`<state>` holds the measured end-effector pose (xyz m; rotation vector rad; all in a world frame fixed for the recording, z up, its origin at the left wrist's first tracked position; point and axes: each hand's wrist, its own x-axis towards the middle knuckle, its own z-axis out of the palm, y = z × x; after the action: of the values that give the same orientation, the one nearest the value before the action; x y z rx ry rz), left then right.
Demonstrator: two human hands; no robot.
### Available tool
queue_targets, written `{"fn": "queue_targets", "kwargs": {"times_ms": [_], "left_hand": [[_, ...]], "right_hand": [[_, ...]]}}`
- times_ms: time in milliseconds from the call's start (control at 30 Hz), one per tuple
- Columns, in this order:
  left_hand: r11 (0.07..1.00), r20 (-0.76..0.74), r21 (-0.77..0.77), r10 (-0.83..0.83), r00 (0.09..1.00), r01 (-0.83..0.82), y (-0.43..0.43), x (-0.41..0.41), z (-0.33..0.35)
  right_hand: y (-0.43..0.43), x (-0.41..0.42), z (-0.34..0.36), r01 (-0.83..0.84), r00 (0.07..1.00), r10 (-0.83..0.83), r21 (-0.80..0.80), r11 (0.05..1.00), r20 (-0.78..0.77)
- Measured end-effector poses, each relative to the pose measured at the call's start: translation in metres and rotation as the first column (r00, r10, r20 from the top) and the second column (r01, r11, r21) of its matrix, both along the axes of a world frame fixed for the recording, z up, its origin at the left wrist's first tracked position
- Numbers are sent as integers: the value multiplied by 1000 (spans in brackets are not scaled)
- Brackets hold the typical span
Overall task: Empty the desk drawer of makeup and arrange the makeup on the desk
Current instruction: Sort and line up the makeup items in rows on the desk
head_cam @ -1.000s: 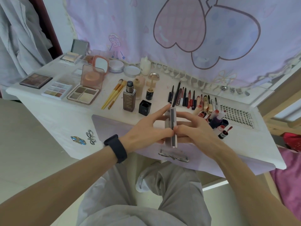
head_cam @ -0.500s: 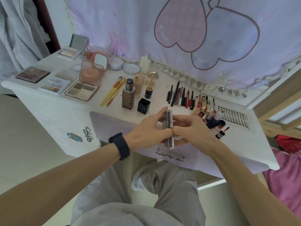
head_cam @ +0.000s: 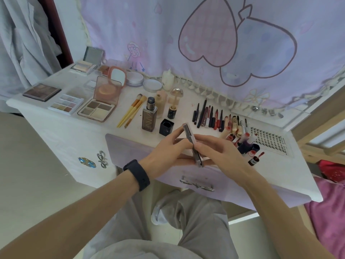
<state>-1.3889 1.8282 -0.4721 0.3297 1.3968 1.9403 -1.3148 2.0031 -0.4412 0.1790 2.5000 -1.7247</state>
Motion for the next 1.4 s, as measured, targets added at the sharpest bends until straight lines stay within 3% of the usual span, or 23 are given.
{"fn": "queue_targets", "kwargs": {"times_ms": [100,400,633,700,800,900,967,1033,1167,1267,1333,1400], "left_hand": [[996,95,37,75,993,-78,2,2,-4],[999,6,-25,45,999,-45,-6,13,-5],[985,165,27,163,973,-169,-28,13,-7],[985,96,-17,174,980,-173,-36,16,-6],[953,-236,-239,128,963,-185,-49,18,-3],[879,-460,-451,-81,884,-154,-55,17,1],[792,-557,-593,-275,784,-144,-54,16,1],[700,-604,-690,-414,681,-186,-53,14,0],[566,-587,-782,-526,616,-261,-51,13,0],[463,-616,-788,-591,520,-406,-49,15,-4],[454,-621,-784,-598,507,-424,-48,15,-6],[488,-620,-783,-560,550,-385,-49,13,-6]], "right_hand": [[-4,11,-4,33,998,-30,65,997,-58],[-24,20,-29,285,923,-175,305,909,-342],[-23,18,-37,337,913,-294,116,934,-282],[-26,17,-36,321,920,-300,44,946,-252],[-33,18,-36,300,936,-310,-83,950,-163],[-34,19,-40,269,945,-270,-30,963,-185],[-38,20,-40,244,950,-246,-35,969,-191],[-43,22,-37,223,954,-219,-5,975,-205],[-49,25,-34,224,947,-203,63,972,-248],[-52,26,-29,225,936,-159,187,956,-314],[-54,26,-26,216,932,-116,269,938,-343],[-54,25,-23,210,931,-100,292,933,-350]]}}
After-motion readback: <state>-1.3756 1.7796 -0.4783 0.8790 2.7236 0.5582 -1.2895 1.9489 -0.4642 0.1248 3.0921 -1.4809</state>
